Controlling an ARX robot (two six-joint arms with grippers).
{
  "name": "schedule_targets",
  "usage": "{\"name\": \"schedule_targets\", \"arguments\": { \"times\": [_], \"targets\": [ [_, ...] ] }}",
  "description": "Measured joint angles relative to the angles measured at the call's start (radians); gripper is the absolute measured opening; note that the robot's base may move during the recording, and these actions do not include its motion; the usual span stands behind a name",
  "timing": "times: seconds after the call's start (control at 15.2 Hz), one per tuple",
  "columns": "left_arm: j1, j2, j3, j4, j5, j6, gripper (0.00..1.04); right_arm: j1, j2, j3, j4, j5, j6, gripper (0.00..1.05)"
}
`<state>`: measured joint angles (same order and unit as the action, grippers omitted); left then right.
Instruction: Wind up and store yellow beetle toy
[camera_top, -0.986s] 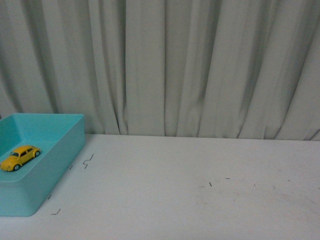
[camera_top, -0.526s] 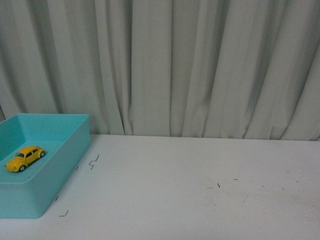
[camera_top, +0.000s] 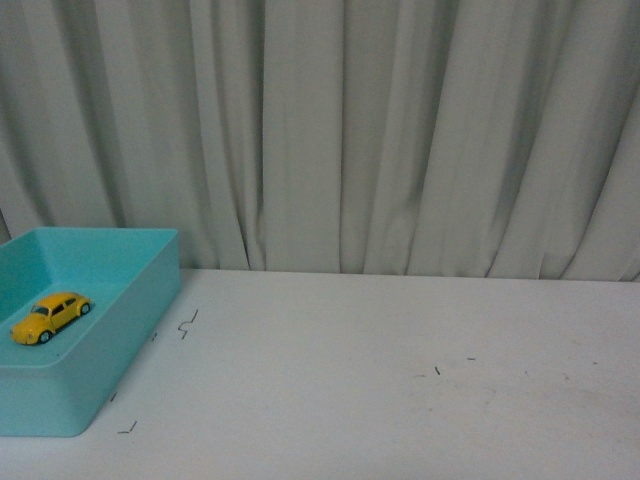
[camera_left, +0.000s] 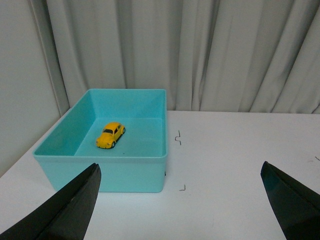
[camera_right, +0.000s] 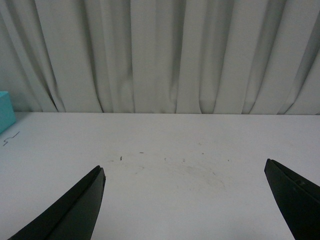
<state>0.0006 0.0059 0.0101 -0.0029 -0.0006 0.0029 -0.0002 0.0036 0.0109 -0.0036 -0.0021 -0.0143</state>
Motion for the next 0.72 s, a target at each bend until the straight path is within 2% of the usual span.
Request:
{"name": "schedule_targets", "arguments": {
  "times": [0.72],
  "targets": [
    [0.0, 0.0, 0.0, 0.002, 0.0, 0.0, 0.98, 0.0, 0.0, 0.0, 0.002, 0.002, 0.0, 0.98]
  ]
}}
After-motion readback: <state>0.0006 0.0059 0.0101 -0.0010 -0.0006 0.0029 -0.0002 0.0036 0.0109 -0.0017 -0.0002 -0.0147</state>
